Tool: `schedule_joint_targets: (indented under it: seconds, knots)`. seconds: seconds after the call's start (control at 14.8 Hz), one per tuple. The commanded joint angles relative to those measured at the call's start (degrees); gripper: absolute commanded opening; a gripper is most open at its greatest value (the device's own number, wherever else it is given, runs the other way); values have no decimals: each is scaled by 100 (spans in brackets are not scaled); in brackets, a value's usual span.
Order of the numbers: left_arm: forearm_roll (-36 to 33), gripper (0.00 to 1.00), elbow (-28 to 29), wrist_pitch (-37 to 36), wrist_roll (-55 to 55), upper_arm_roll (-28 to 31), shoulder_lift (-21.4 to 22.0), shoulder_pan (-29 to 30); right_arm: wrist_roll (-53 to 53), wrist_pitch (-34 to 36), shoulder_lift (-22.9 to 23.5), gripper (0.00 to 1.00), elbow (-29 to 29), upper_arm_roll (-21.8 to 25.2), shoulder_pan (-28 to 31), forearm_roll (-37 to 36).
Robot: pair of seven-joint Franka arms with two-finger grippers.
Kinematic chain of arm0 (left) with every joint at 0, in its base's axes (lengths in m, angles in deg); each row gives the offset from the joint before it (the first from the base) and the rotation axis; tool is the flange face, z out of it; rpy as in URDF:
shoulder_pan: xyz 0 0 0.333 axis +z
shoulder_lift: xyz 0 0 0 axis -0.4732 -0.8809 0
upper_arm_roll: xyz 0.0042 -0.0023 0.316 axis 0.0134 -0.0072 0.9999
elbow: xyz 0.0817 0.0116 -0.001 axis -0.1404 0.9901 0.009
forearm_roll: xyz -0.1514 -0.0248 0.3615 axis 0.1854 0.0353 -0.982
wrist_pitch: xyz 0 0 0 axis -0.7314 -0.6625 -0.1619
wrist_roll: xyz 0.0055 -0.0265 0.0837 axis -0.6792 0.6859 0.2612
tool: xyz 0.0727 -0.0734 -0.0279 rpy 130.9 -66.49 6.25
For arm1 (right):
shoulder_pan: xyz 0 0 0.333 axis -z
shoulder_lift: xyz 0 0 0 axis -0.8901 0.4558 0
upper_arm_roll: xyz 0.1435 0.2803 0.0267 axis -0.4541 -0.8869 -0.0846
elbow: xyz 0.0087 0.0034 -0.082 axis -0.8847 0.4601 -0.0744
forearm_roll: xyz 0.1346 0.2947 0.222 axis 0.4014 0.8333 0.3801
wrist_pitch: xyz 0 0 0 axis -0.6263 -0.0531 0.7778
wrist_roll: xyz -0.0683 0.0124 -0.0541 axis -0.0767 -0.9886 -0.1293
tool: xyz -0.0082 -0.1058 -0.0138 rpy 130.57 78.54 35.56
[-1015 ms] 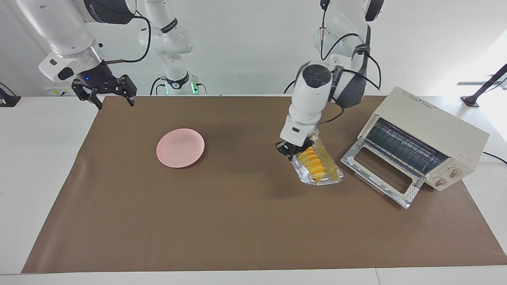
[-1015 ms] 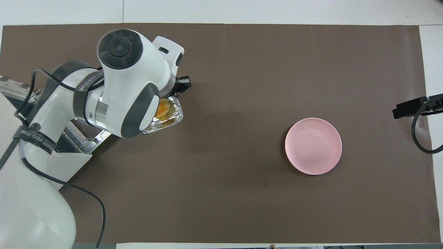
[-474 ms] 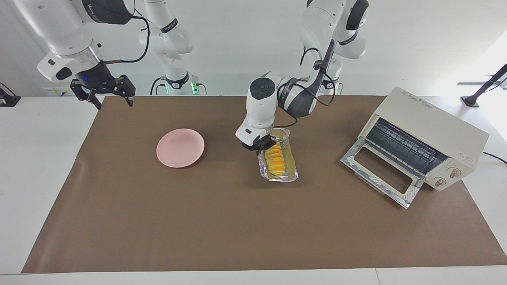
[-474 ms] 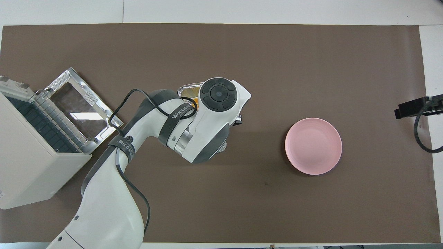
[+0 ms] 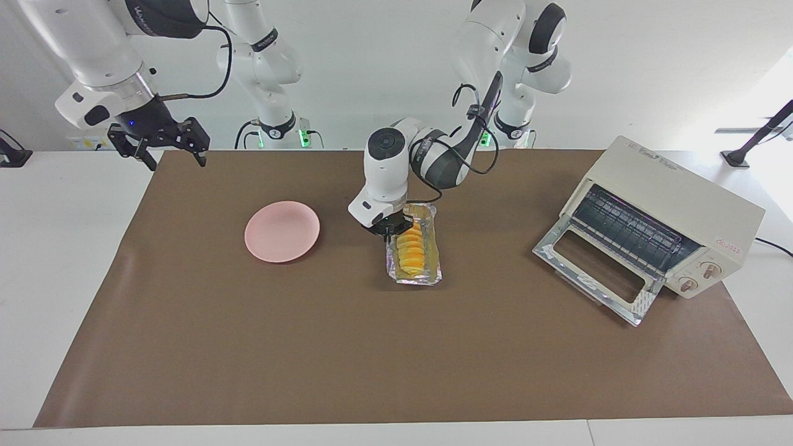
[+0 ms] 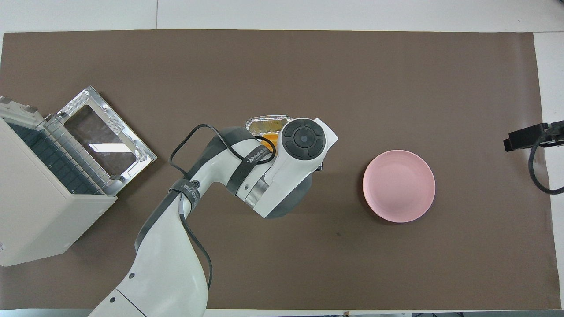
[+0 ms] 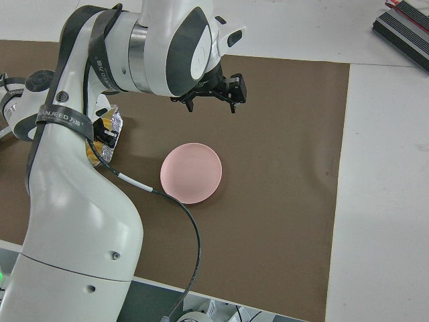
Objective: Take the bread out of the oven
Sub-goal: 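Pull the foil tray out of the oven and set it mid-table with the left gripper, then reach the right gripper to the foil tray while the left gripper withdraws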
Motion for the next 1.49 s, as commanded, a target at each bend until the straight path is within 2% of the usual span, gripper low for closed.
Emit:
schedule_joint_targets:
  seconds: [0.0, 0.14, 0.27, 0.47, 0.68, 0.81, 1.02, 1.22, 1.42]
  knots:
    - [44, 100, 14, 44, -45, 96, 41, 25, 4, 15, -99, 100, 112, -38, 75, -52]
    - [71, 100, -144, -95, -45, 175, 32, 130, 31, 6, -99, 100, 112, -38, 75, -52]
    - [36, 100, -198, -534, -71, 184, 163, 446, 31, -3, -99, 100, 120, -47, 57, -52]
    - [79, 100, -22, -1621, -683, 166, 1101, 1341, 171, -90, -99, 100, 208, -108, -92, -52]
    - [106, 100, 13, -2879, -1827, 175, 1691, 2141, 995, -537, -38, 100, 392, -108, -714, -52]
    - [97, 100, 214, -3478, -2206, 184, 2130, 2362, 1645, -697, 181, 100, 384, -108, -1128, -43]
    - [97, 100, 1118, -3568, -2768, 175, 2965, 2776, 2524, -1109, 620, 100, 332, -108, -1760, -61]
    - [88, 100, 1366, -3883, -2946, 184, 3344, 3013, 3552, -1540, 1051, 100, 331, -108, -2445, -131]
    - [88, 100, 1323, -3525, -2963, 149, 3319, 3294, 4161, -2059, 1544, 100, 401, -108, -3000, -298]
